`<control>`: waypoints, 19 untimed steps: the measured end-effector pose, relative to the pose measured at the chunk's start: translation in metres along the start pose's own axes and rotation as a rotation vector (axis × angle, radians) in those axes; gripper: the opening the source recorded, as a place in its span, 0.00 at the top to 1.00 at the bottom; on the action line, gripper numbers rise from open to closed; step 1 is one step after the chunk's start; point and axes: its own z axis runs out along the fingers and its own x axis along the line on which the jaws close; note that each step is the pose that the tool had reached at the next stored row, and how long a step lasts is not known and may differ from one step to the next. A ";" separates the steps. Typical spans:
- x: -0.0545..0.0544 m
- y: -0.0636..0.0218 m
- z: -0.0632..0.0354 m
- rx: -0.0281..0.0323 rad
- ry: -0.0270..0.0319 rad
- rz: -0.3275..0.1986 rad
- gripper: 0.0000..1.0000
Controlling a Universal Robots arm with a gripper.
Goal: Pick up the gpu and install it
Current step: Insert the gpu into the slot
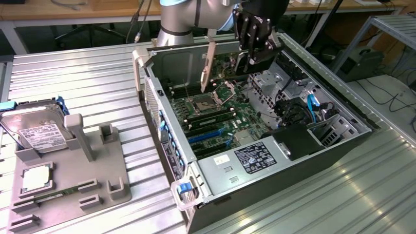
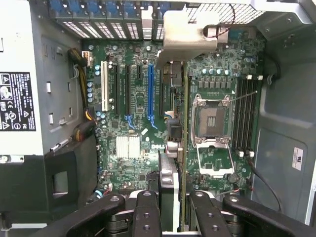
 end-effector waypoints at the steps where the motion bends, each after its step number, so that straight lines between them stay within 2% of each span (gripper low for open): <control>1: 0.000 0.0012 0.0006 0.0022 -0.0002 0.000 0.72; 2: 0.000 0.0029 0.0006 0.0052 0.0002 0.000 0.72; 4: 0.000 0.0039 0.0009 0.0071 0.0001 0.000 0.72; 19: -0.001 0.0071 0.0066 0.0073 0.0008 0.005 0.72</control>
